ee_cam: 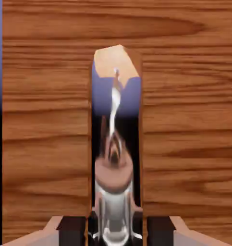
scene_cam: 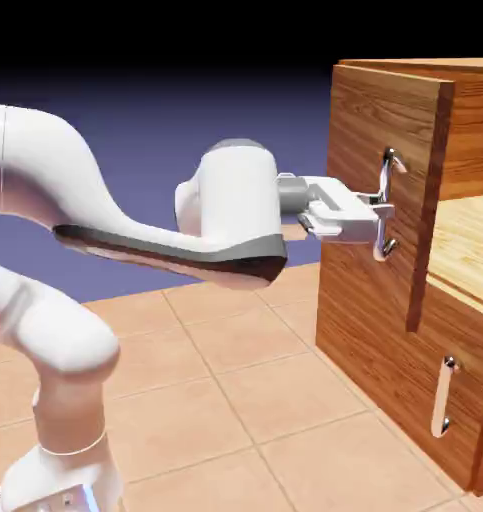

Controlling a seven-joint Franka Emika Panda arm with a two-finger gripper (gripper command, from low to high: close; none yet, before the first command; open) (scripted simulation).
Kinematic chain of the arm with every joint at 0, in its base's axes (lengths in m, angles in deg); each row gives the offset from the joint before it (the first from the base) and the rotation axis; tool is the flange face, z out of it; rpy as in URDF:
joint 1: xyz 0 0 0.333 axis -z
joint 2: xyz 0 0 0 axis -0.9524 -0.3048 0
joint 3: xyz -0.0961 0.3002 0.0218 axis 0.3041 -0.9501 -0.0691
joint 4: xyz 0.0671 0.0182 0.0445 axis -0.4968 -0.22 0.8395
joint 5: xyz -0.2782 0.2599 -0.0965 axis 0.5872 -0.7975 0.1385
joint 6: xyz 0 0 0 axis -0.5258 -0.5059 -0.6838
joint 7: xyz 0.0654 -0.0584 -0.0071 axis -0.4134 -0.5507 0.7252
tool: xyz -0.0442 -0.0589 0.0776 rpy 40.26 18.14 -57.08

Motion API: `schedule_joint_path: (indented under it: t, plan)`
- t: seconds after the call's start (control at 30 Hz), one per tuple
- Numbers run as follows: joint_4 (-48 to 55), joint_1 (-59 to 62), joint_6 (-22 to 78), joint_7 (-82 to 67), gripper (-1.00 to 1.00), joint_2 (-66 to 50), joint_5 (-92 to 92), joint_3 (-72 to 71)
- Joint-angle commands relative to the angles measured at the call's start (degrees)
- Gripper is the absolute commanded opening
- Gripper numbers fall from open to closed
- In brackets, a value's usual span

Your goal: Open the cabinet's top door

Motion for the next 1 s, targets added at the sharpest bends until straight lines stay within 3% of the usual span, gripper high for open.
schedule_joint_path:
  t: [0.0,0.53,0.77,0.97]
  plan:
    - [-1.4,2.1,0.4,-0.9,-1.0,0.9,-1.9,-1.9]
    - [-20.3,28.0,2.2,-20.1,-1.0,21.0,-40.2,-29.2]
    - [-25.7,29.2,6.0,-31.7,-1.0,30.1,-57.6,-36.1]
    - [-29.0,24.8,14.9,-40.4,-1.0,37.9,-72.6,-43.5]
